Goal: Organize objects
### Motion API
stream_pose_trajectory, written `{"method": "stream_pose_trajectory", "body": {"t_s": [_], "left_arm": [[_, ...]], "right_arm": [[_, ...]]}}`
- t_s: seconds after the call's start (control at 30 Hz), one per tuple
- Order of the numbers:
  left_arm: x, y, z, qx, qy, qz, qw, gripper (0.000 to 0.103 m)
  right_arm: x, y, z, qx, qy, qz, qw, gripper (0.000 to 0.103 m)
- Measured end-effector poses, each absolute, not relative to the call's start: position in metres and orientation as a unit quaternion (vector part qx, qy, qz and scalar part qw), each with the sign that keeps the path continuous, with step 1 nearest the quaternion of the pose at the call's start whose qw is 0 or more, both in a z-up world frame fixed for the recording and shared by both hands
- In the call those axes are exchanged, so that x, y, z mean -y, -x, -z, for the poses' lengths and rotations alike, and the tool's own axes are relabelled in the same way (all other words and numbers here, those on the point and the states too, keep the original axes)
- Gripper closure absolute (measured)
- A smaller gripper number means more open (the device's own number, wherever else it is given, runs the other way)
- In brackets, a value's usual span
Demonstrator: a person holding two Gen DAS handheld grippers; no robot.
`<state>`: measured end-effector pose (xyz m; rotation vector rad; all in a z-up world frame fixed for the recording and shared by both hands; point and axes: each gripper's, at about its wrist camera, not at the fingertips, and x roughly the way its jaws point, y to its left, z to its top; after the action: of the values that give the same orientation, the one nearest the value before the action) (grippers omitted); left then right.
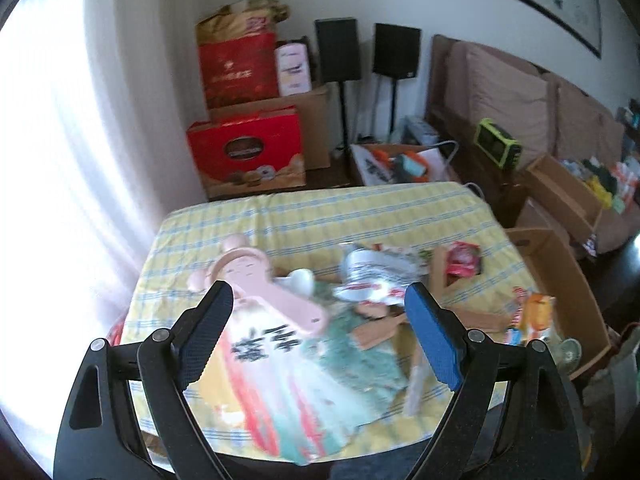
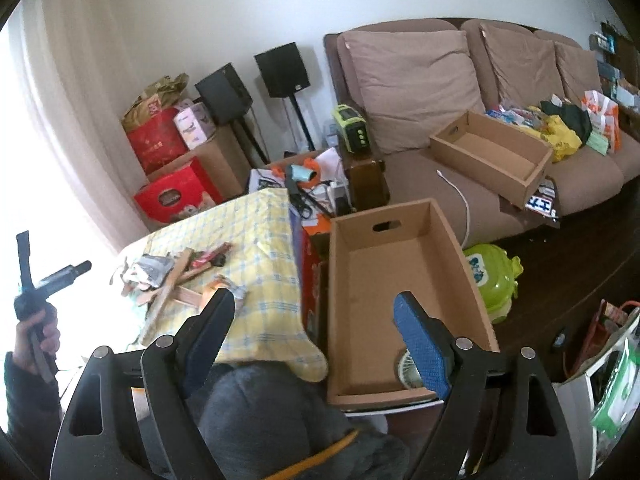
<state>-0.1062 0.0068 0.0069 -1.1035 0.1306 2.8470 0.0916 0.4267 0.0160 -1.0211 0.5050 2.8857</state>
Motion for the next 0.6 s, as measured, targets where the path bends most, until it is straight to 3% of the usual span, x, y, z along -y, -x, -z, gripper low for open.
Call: {"method": "stream_pose_trajectory", "body": {"t_s": [0.2, 0.6], "left_arm": [[0.049, 0.099, -0.009, -0.049, 0.331, -0.942, -0.013, 0.017], [0.156, 0.106, 0.039, 0.054, 0.379, -0.922, -0.061, 0.012]], "right_arm": [[-0.382, -0.07, -0.02, -0.139, 0.349, -0.926, -0.018, 0.017], [-0.289, -0.013, 0.008, -0.093, 0.403, -0.904, -0.107, 0.017]]}}
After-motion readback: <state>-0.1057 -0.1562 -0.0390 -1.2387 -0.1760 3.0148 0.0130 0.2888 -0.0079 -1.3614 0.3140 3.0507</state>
